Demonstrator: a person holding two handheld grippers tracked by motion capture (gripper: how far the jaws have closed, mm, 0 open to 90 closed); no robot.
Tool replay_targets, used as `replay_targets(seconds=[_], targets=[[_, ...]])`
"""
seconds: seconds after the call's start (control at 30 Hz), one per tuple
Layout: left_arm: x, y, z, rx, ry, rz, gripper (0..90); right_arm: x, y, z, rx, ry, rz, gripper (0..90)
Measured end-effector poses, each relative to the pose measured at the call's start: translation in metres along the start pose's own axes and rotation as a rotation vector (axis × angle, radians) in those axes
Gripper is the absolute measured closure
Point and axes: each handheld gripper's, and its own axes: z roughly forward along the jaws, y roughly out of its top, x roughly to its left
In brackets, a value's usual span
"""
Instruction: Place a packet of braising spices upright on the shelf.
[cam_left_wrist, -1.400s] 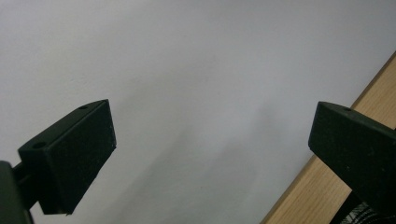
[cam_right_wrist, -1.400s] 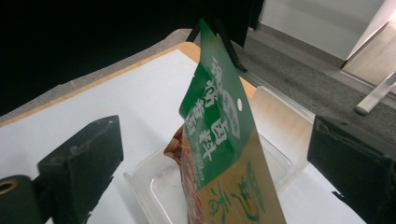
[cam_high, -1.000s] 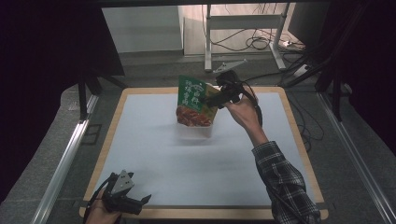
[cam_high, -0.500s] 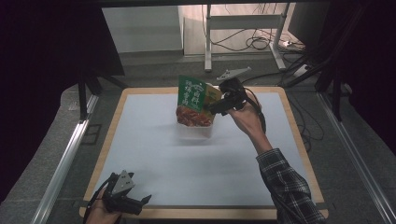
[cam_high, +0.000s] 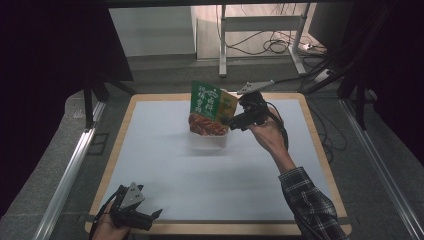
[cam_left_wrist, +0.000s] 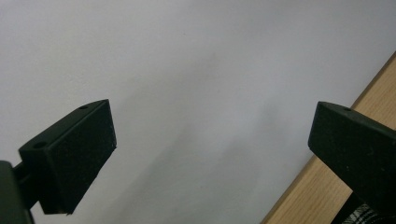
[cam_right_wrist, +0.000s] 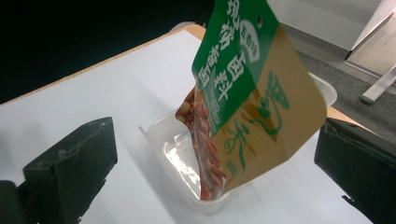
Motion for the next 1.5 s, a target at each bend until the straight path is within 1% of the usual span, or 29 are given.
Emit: replay_targets(seconds=[0.37,0.6,0.83,1.1,1.5], targets=[[0.0,0.0,0.0,0.003,0.0,0.001,0.8,0.003,-0.018,-0.006,0.002,0.011,0.016,0.0],[-0.001,0.0,0.0,0.004,0.0,0.003,0.8,0.005,-0.027,-0.012,0.0,0.021,0.016,0.0],[-0.001,0.0,0.001,0.005,0.001,0.004,0.8,0.011,-0.037,-0.018,-0.002,0.016,0.003,0.0],[-0.001,0.0,0.001,0.008,0.002,0.006,0.8,0.018,-0.05,-0.023,0.0,0.019,0.001,0.0],[-0.002,0.001,0.001,0.012,0.005,0.013,0.9,0.026,-0.07,-0.031,-0.03,0.0,0.0,0.0]])
